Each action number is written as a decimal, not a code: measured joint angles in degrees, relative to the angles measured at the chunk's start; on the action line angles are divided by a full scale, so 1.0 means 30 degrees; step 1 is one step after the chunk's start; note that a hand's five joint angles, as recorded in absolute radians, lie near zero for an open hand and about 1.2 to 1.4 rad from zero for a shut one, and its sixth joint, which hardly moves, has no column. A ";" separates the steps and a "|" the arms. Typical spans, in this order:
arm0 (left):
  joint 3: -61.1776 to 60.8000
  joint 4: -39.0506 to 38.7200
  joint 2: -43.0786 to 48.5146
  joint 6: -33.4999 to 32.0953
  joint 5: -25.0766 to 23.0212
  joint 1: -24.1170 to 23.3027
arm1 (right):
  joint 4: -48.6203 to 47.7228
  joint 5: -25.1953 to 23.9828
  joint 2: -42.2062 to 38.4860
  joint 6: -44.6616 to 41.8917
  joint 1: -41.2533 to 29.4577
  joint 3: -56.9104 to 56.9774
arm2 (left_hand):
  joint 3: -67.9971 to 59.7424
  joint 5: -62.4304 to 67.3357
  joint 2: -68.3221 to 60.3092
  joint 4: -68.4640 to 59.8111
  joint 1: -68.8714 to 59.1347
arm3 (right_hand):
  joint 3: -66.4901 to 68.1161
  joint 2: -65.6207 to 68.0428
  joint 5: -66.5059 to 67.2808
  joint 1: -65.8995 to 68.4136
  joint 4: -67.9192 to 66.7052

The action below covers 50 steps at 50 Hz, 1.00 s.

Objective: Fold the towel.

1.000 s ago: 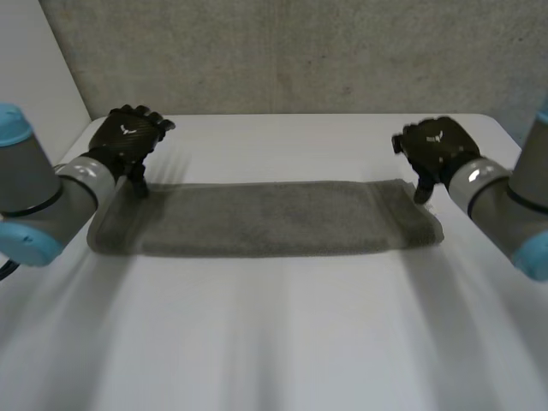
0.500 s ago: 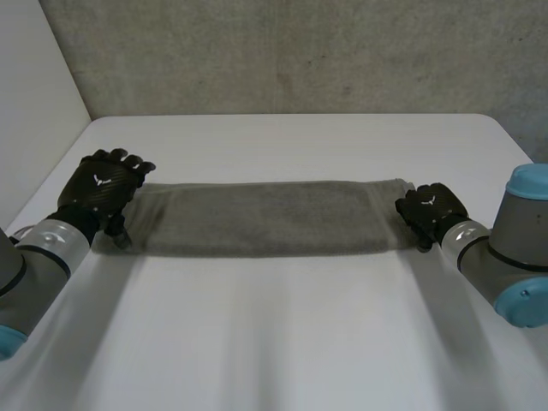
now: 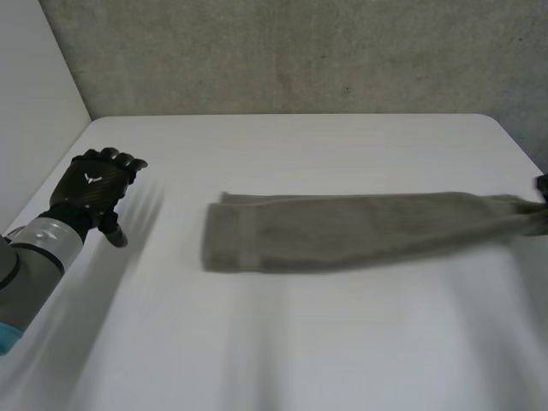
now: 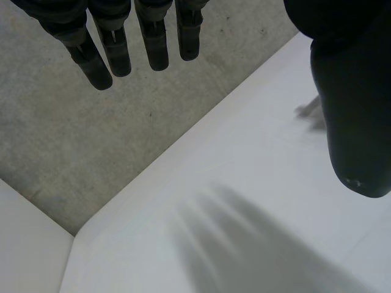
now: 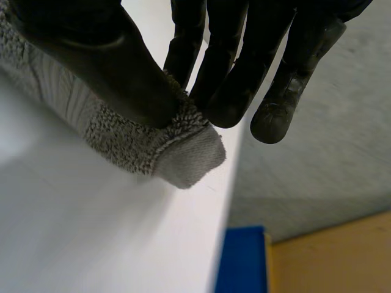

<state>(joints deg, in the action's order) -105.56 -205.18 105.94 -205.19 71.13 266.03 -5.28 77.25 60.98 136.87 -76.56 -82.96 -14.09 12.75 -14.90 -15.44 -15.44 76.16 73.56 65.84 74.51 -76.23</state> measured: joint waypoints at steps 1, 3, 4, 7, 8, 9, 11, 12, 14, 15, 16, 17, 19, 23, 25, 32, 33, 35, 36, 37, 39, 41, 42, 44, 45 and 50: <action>0.0004 -0.0001 -0.0003 0.0001 0.0001 0.0009 | 0.0108 -0.0006 0.0033 -0.0172 0.0145 0.0152 | 0.0000 0.0000 0.0000 0.0000 0.0000 | 0.0000 0.0000 0.0000 0.0002 0.0000; 0.0033 -0.0008 -0.0018 0.0013 0.0013 0.0022 | 0.0566 0.0001 0.0126 -0.0463 0.0060 0.0918 | 0.0000 0.0000 0.0000 0.0000 0.0000 | 0.0000 0.0000 0.0000 0.0014 0.0000; 0.0044 -0.0007 -0.0023 0.0020 0.0014 0.0009 | 0.0794 0.0015 0.0160 -0.0386 -0.0300 0.1352 | 0.0000 0.0000 0.0000 0.0000 0.0000 | -0.0003 0.0000 0.0000 0.0018 0.0000; 0.0075 -0.0012 -0.0035 0.0035 0.0030 -0.0053 | 0.1330 0.0071 0.0228 0.0413 -0.2216 0.2649 | 0.0000 0.0000 0.0000 0.0000 0.0000 | 0.0000 0.0023 0.0000 0.0024 0.0000; 0.0085 -0.0015 -0.0037 0.0041 0.0042 -0.0083 | 0.1481 0.0112 0.0235 0.0833 -0.3175 0.3140 | 0.0000 0.0002 0.0000 0.0000 0.0000 | 0.0000 0.0035 0.0000 0.0026 0.0000; 0.0087 -0.0014 -0.0038 0.0043 0.0042 -0.0122 | 0.1605 0.0153 0.0238 0.1259 -0.4208 0.3602 | 0.0000 0.0000 0.0000 0.0000 0.0000 | 0.0000 0.0040 0.0000 0.0026 0.0000; 0.0088 -0.0015 -0.0039 0.0046 0.0052 -0.0176 | 0.1704 0.0254 0.0200 0.1865 -0.6007 0.4296 | 0.0000 0.0000 0.0000 0.0000 0.0000 | 0.0000 0.0124 0.0000 0.0026 0.0000; 0.0089 -0.0015 -0.0041 0.0048 0.0054 -0.0219 | 0.1740 0.0337 0.0143 0.2193 -0.7259 0.4705 | 0.0000 0.0000 0.0000 0.0000 0.0000 | -0.0003 0.0125 0.0000 0.0027 0.0000; 0.0098 -0.0016 -0.0042 0.0054 0.0068 -0.0295 | 0.1716 0.0558 -0.0156 0.2638 -0.9878 0.5424 | 0.0000 0.0000 0.0000 0.0000 0.0000 | 0.0000 0.0128 0.0000 0.0027 0.0000; 0.0102 -0.0016 -0.0041 0.0056 0.0067 -0.0320 | 0.1710 0.0613 -0.0257 0.2707 -1.0479 0.5561 | 0.0000 0.0000 0.0002 0.0000 0.0000 | 0.0000 0.0128 0.0000 0.0027 0.0000; 0.0105 -0.0016 -0.0042 0.0059 0.0076 -0.0368 | 0.1658 0.0730 -0.0528 0.2813 -1.1793 0.5852 | 0.0000 -0.0002 0.0000 0.0000 0.0000 | 0.0000 0.0130 0.0000 0.0027 0.0000; 0.0112 -0.0015 -0.0043 0.0062 0.0079 -0.0418 | 0.1610 0.0830 -0.0868 0.2870 -1.3103 0.6106 | 0.0000 0.0000 0.0000 0.0000 0.0000 | 0.0000 0.0130 0.0000 0.0029 0.0000; 0.0125 -0.0015 -0.0042 0.0065 0.0093 -0.0558 | 0.1538 0.0994 -0.1649 0.2879 -1.5464 0.6435 | 0.0002 -0.0002 0.0000 0.0000 0.0000 | 0.0000 0.0130 0.0000 0.0029 0.0000; 0.0157 -0.0015 -0.0042 0.0062 0.0097 -0.0919 | 0.1487 0.1152 -0.2918 0.2713 -1.8304 0.6592 | 0.0000 -0.0002 0.0002 0.0000 0.0000 | -0.5362 -0.5023 -0.5533 -0.5142 0.5428; 0.0181 -0.0015 -0.0042 0.0056 0.0102 -0.1176 | 0.1497 0.1219 -0.3482 0.2595 -1.9153 0.6542 | 0.0002 -0.0002 0.0000 0.0000 0.0000 | -1.1841 -1.2008 -1.2392 -1.2171 1.1904; 0.0360 -0.0040 0.0137 0.0047 0.0131 -0.1957 | 0.1752 0.1776 -0.3936 0.2402 -1.9279 0.5727 | 0.0000 -0.0002 0.0002 0.0000 0.0000 | -2.0884 -1.9912 -2.0815 -2.0330 2.0669; 0.0397 -0.0055 0.0193 0.0048 0.0135 -0.2090 | 0.1809 0.1829 -0.3767 0.2402 -1.9070 0.5402 | 0.0000 -0.0002 0.0000 0.0000 0.0000 | -2.0884 -1.9913 -2.0815 -2.0432 2.0669; 0.0441 -0.0085 0.0279 0.0048 0.0147 -0.2292 | 0.1881 0.1852 -0.3386 0.2412 -1.8677 0.4821 | 0.0002 -0.0002 0.0000 0.0000 0.0000 | -2.0882 -1.9912 -2.0815 -2.0492 2.0669; 0.0463 -0.0104 0.0331 0.0047 0.0150 -0.2420 | 0.1907 0.1852 -0.3055 0.2424 -1.8356 0.4367 | 0.0000 -0.0002 0.0002 0.0000 0.0002 | -2.0882 -1.9912 -2.0815 -2.0498 2.0669; 0.0487 -0.0132 0.0387 0.0047 0.0156 -0.2550 | 0.1923 0.1822 -0.2699 0.2439 -1.8029 0.3909 | 0.0000 -0.0003 0.0000 0.0000 0.0000 | -2.0884 -1.9912 -2.0815 -2.0501 2.0667; 0.0513 -0.0184 0.0479 0.0047 0.0165 -0.2823 | 0.1871 0.1625 -0.1844 0.2467 -1.7227 0.2736 | 0.0000 -0.0002 0.0000 0.0000 0.0000 | -2.0884 -1.9913 -2.0815 -2.0559 2.0667; 0.0501 -0.0219 0.0529 0.0047 0.0164 -0.3059 | 0.1753 0.1327 -0.1094 0.2476 -1.6482 0.1589 | 0.0000 -0.0002 0.0000 0.0000 0.0000 | -2.0884 -1.9913 -2.0815 -2.0566 2.0667; 0.0482 -0.0238 0.0554 0.0047 0.0166 -0.3219 | 0.1620 0.1075 -0.0639 0.2472 -1.5971 0.0811 | 0.0000 -0.0002 0.0000 0.0000 0.0000 | -2.0884 -1.9913 -2.0815 -2.0571 2.0669; 0.0407 -0.0260 0.0580 0.0041 0.0167 -0.3573 | 0.1234 0.0532 0.0140 0.2449 -1.4914 -0.0754 | 0.0000 -0.0002 0.0000 0.0000 0.0000 | -2.0884 -1.9913 -2.0815 -2.0573 2.0667; 0.0362 -0.0269 0.0585 0.0038 0.0168 -0.3763 | 0.0992 0.0266 0.0432 0.2431 -1.4389 -0.1487 | 0.0000 -0.0002 0.0000 0.0000 0.0000 | -2.0884 -1.9913 -2.0815 -2.0573 2.0669; 0.0125 -0.0286 0.0587 0.0024 0.0168 -0.4660 | -0.0453 -0.0605 0.1045 0.2343 -1.2215 -0.4012 | 0.0000 -0.0002 0.0000 0.0000 0.0000 | -1.8712 -1.7853 -1.8563 -1.8212 1.8810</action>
<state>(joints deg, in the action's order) -105.19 -206.04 107.71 -205.12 71.64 252.05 -6.64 75.43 64.12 143.90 -113.21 -94.99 -14.09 12.75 -14.90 -15.44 -15.44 20.02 20.00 10.15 19.88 -19.80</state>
